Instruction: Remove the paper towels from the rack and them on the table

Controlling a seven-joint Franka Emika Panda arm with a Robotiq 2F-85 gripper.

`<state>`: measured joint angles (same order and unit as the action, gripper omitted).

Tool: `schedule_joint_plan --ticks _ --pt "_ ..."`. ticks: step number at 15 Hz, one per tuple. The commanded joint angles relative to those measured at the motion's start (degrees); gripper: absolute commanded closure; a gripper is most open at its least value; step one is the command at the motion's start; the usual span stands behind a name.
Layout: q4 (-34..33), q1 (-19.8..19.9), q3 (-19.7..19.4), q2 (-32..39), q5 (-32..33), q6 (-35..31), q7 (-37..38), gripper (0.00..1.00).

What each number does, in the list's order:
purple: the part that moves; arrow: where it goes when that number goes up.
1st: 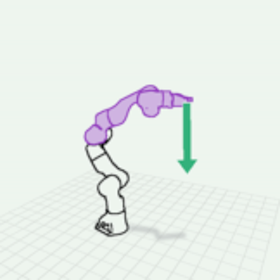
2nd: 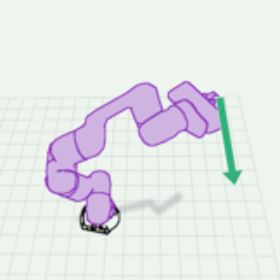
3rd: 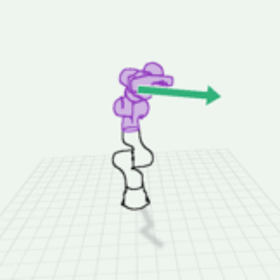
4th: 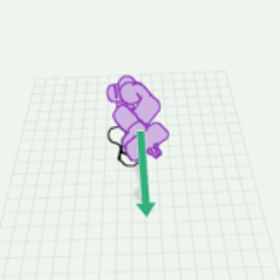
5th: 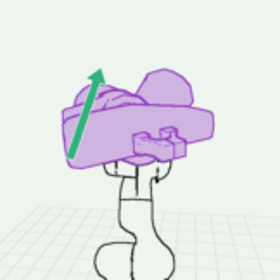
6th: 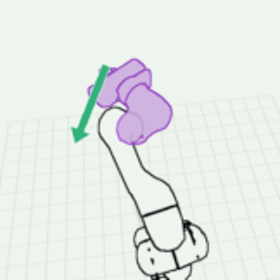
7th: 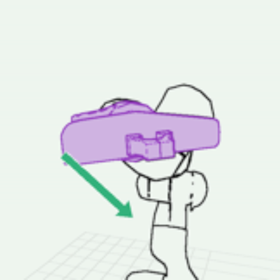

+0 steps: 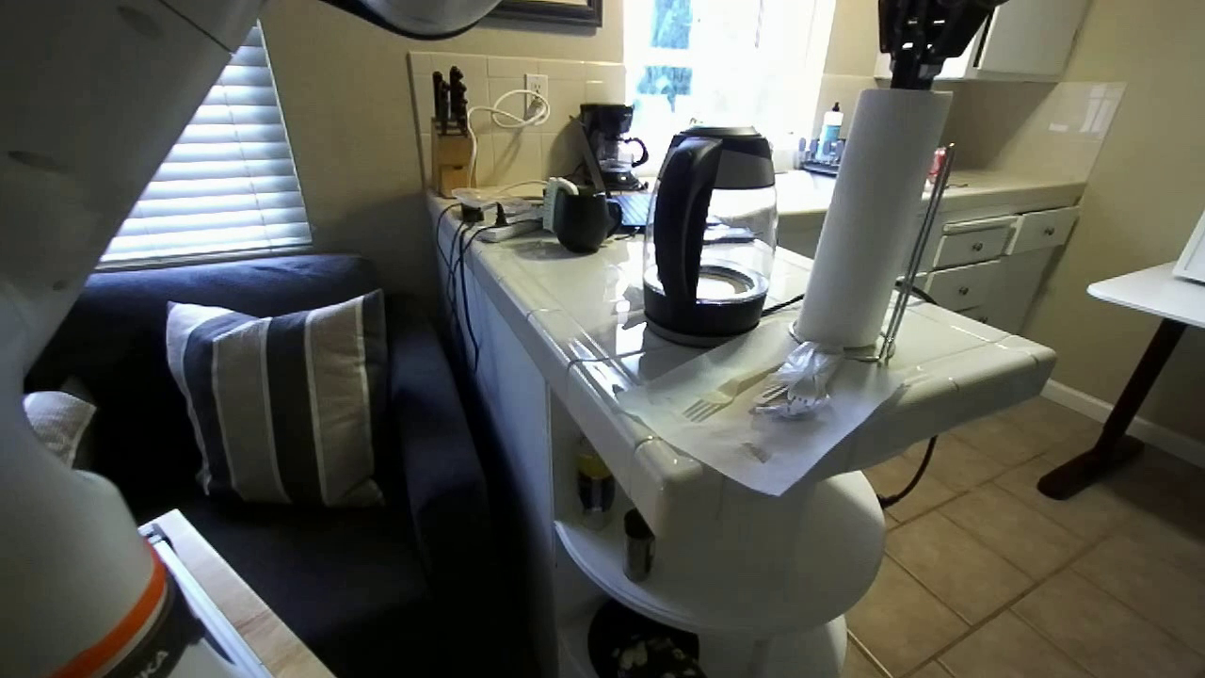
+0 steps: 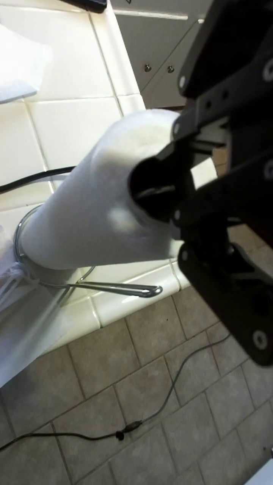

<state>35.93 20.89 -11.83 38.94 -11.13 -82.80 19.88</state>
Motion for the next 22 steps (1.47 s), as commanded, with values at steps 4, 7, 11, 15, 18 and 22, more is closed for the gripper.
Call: schedule_joint_plan --ticks 4,7,11,15,18,22 --pt "-2.37 0.05 -0.27 0.78 0.46 2.25 0.72 0.4" --pt "-2.54 -0.1 -0.42 0.38 0.87 2.38 0.69 0.38" --pt "-3.37 -0.4 -0.81 -0.3 1.77 3.68 0.71 0.38" --pt "-4.48 -0.53 -1.05 -1.11 2.26 5.22 0.66 0.38" --pt "-5.23 -0.52 -1.14 -2.0 2.32 6.74 0.91 0.38" --pt "-6.06 -0.61 -1.37 -3.65 2.53 8.49 1.4 0.38"
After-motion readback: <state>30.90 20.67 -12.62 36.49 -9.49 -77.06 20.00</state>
